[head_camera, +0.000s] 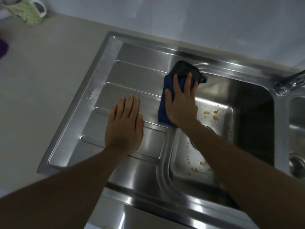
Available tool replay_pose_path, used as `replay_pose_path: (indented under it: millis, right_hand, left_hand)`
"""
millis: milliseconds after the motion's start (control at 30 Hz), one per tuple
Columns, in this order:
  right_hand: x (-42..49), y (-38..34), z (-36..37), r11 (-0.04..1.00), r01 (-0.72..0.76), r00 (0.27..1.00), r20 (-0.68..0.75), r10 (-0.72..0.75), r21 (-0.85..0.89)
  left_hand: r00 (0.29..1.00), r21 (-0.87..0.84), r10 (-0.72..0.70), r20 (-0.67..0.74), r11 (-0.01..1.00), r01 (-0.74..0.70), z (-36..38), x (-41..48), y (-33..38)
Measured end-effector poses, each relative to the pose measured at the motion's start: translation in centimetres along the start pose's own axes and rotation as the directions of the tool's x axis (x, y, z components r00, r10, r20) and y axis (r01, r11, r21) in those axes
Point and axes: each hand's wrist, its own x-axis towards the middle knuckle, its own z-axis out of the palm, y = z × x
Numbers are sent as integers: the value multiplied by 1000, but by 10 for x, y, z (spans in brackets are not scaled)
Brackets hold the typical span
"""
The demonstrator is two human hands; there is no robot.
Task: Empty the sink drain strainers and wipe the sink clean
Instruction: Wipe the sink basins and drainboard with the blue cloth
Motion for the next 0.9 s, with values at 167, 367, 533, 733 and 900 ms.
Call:
replay_pose_path:
  millis: [167,367,533,733,900]
  right_hand:
    - [64,-9,-11,994,-103,994,-35,102,-47]
    - [-11,5,1,987,21,1000,-8,-20,157]
    - [34,4,-11,967,-67,998,33,60,245]
    - [-2,8,-7,853,-138,990,71,118,504]
    - [-62,12,1,678,-240,971,181,158,694]
  left_hand:
    - [1000,14,3,-2,1000,-3,0,1,-1]
    - [1000,9,-3,-10,1000,3,-1,0,1]
    - [1000,2,-2,-16,1000,2,-1,0,0]
    - [1000,8,8,-24,1000,-8,3,0,-2]
    - [1000,-12,-10,-11,1000,10,1,0,0]
